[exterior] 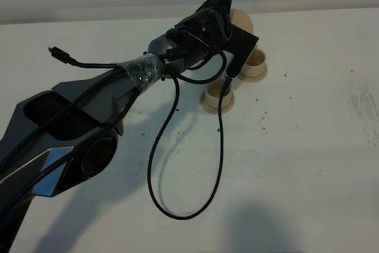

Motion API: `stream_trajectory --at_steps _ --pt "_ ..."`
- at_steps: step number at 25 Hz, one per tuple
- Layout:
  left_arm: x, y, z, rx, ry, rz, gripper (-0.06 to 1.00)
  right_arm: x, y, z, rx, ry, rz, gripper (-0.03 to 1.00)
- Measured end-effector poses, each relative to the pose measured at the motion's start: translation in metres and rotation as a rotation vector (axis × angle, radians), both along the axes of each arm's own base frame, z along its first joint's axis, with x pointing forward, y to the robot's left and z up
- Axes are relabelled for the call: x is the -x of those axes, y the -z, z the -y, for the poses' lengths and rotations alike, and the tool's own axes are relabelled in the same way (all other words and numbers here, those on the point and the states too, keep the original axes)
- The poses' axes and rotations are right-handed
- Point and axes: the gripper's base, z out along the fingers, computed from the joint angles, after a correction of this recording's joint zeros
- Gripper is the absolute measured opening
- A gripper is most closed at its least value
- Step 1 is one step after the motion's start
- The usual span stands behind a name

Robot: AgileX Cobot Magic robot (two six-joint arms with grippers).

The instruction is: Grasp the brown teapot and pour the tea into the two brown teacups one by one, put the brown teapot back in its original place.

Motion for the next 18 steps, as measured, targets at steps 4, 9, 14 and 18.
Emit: stream_trajectory --at_steps 4,9,14,18 --pt "0.0000 -0.0003 0.0011 -0.030 0.032 0.008 0.09 0.0000 0.0000 0.0000 0.000 0.000 0.000 0.22" --pt "-0.0002 -0.0008 0.0020 -0.070 0.071 0.018 0.09 0.0000 0.0000 0.0000 0.000 0.000 0.000 0.22" --pt "-0.0006 -0.0019 0.0043 -0.067 0.098 0.034 0.09 0.0000 0.0000 0.0000 0.000 0.000 0.000 0.22" --pt "-0.0008 -0.0027 0.0051 -0.074 0.109 0.045 0.09 0.0000 0.0000 0.0000 0.000 0.000 0.000 0.22"
